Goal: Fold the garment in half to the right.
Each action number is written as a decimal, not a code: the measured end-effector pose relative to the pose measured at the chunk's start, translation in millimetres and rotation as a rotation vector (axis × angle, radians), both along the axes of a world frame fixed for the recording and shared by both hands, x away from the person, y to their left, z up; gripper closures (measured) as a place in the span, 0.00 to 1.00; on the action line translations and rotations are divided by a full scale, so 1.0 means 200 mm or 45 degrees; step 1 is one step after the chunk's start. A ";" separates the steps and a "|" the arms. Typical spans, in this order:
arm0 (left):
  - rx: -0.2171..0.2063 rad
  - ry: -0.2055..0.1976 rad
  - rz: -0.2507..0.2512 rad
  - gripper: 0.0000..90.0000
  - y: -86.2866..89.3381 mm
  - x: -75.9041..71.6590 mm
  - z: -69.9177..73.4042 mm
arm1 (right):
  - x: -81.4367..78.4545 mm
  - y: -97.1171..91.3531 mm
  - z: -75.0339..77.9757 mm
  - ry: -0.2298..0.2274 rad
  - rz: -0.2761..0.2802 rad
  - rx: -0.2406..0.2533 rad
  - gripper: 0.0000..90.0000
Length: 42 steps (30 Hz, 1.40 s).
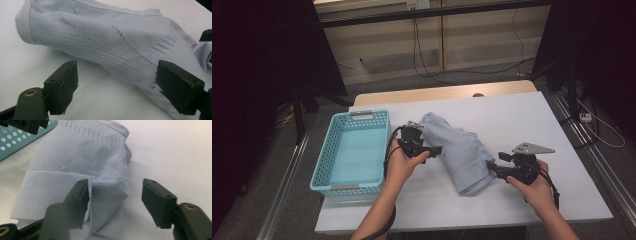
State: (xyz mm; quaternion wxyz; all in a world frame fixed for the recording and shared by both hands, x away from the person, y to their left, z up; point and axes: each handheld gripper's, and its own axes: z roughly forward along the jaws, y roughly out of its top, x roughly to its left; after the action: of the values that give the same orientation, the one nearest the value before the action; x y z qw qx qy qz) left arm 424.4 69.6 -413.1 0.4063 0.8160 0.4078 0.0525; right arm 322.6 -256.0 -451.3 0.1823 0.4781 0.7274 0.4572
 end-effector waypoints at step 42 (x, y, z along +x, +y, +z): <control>-0.014 -0.010 -0.077 0.19 -0.04 -0.12 -0.04 | -0.16 -0.12 -0.02 0.001 -0.010 -0.089 0.78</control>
State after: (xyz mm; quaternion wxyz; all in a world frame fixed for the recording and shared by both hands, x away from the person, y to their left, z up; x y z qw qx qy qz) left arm 399.7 62.4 -420.4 0.4139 0.8255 0.3814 0.0412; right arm 291.4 -280.5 -456.1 0.2005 0.4745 0.7411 0.4307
